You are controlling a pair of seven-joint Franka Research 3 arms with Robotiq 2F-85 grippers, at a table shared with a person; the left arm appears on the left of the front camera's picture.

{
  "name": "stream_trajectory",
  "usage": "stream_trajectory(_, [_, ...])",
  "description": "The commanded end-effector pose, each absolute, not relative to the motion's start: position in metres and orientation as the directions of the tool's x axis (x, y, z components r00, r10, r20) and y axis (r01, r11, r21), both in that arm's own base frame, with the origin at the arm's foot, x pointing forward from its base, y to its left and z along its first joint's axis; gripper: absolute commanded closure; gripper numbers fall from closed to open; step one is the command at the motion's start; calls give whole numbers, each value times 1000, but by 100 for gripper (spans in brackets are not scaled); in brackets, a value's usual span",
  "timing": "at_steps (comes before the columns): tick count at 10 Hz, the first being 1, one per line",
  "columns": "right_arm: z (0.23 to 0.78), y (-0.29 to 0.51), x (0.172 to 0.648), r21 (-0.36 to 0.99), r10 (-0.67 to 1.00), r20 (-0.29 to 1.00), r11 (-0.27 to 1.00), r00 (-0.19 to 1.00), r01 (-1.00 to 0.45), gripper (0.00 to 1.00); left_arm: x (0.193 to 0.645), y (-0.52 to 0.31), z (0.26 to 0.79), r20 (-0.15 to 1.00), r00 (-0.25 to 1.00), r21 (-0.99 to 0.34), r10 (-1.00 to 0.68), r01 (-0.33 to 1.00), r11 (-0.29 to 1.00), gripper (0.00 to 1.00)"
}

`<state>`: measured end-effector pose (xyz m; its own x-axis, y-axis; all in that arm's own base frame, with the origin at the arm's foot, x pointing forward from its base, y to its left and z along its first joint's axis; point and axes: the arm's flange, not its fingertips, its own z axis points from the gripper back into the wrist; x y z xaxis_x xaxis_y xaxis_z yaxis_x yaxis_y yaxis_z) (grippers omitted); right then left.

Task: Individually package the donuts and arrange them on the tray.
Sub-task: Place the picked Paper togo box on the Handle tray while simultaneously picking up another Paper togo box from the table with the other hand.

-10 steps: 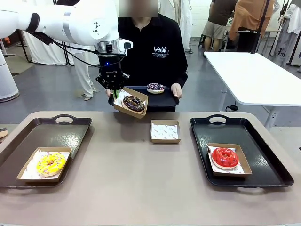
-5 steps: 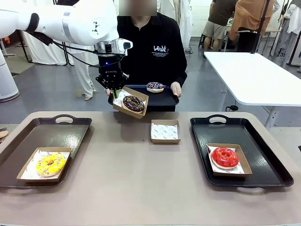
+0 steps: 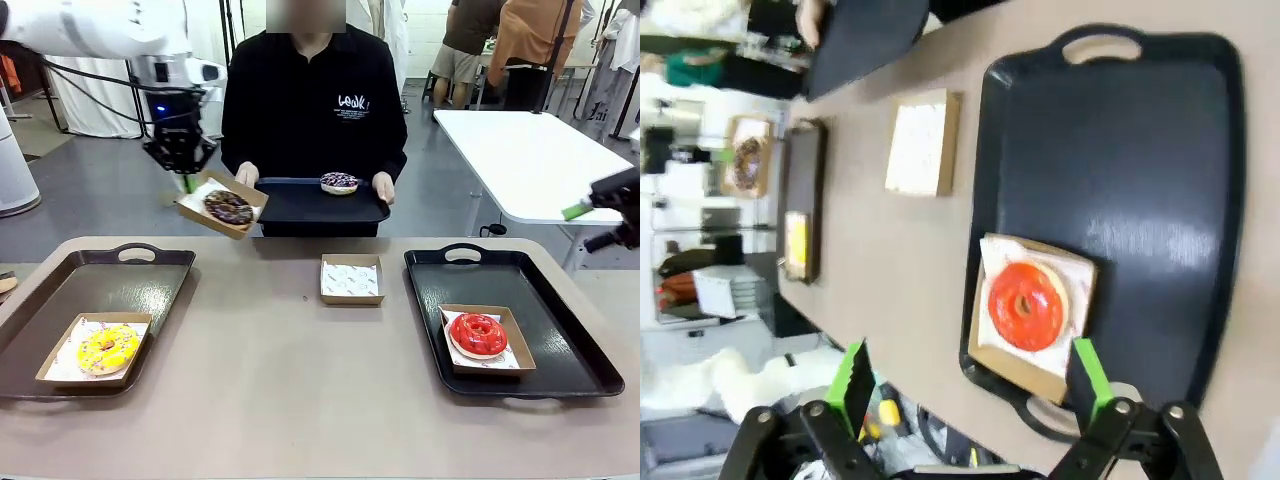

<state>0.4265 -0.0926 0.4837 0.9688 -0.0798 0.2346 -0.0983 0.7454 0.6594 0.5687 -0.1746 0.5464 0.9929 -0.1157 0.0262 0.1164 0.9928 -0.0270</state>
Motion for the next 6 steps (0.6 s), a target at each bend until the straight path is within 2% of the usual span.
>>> stream_trajectory(1, [488, -48, 454, 526, -87, 223, 849, 971, -44, 0, 544, -143, 537, 31, 996, -65, -78, 80, 995, 99])
stream_trajectory(6, [455, 82, 521, 323, -45, 177, 946, 983, -15, 0, 515, -58, 518, 3, 999, -120, 38, -37, 992, 99])
